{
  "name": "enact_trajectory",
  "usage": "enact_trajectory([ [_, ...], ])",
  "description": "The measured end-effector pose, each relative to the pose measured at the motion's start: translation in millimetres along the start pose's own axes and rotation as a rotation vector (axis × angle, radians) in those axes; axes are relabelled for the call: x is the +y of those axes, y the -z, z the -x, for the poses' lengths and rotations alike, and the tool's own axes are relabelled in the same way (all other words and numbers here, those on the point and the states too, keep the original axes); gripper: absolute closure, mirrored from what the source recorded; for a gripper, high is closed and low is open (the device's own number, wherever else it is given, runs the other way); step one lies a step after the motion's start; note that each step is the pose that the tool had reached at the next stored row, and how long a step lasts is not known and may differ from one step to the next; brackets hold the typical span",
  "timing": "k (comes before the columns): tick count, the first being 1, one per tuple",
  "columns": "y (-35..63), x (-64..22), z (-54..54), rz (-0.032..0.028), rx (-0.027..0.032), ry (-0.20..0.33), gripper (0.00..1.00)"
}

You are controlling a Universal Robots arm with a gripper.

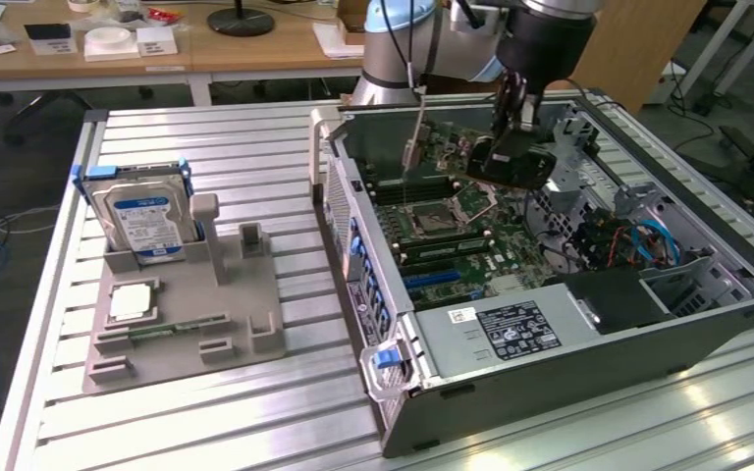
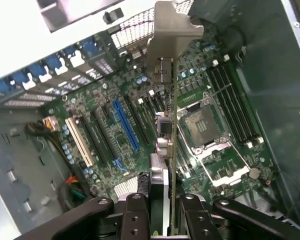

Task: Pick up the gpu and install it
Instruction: 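Insert the gpu into the slot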

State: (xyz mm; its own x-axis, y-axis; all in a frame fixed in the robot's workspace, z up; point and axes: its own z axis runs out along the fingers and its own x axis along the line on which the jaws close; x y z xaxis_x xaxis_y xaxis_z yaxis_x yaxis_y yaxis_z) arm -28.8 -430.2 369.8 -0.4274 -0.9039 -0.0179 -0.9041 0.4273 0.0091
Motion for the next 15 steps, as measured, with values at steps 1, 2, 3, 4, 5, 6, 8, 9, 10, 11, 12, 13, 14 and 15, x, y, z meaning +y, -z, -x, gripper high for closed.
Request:
enact_trajectory([
  [1, -0.3, 0.0, 0.0, -0.005, -0.0025, 0.014, 0.72],
  [2, -0.6, 0.0, 0.0, -0.0099, -0.0049, 0.028, 0.72],
  [3, -0.9, 0.0, 0.0, -0.0138, -0.0068, 0.043, 0.72],
  [4, -1.3, 0.0, 0.0, -0.0174, -0.0085, 0.06, 0.72],
  [5, -1.7, 0.0, 0.0, -0.0204, -0.01, 0.076, 0.72],
  [6, -2.1, 0.0, 0.0, -0.023, -0.0112, 0.092, 0.72],
  [8, -3.1, -0.1, 0.0, -0.0259, -0.0131, 0.127, 0.72],
  [9, -3.8, -0.1, 0.0, -0.0268, -0.0138, 0.145, 0.72],
  [10, -4.6, -0.1, 0.0, -0.0271, -0.0141, 0.163, 0.72],
  [11, -5.5, -0.1, -0.1, -0.027, -0.0142, 0.18, 0.72],
  [12, -6.8, 0.0, -0.1, -0.0266, -0.0143, 0.2, 0.72],
  [13, -8.0, 0.0, -0.1, -0.0261, -0.0144, 0.218, 0.72],
  [14, -9.3, 0.0, -0.2, -0.0257, -0.0146, 0.236, 0.72],
  [15, -10.6, 0.0, -0.2, -0.0252, -0.0147, 0.254, 0.72],
])
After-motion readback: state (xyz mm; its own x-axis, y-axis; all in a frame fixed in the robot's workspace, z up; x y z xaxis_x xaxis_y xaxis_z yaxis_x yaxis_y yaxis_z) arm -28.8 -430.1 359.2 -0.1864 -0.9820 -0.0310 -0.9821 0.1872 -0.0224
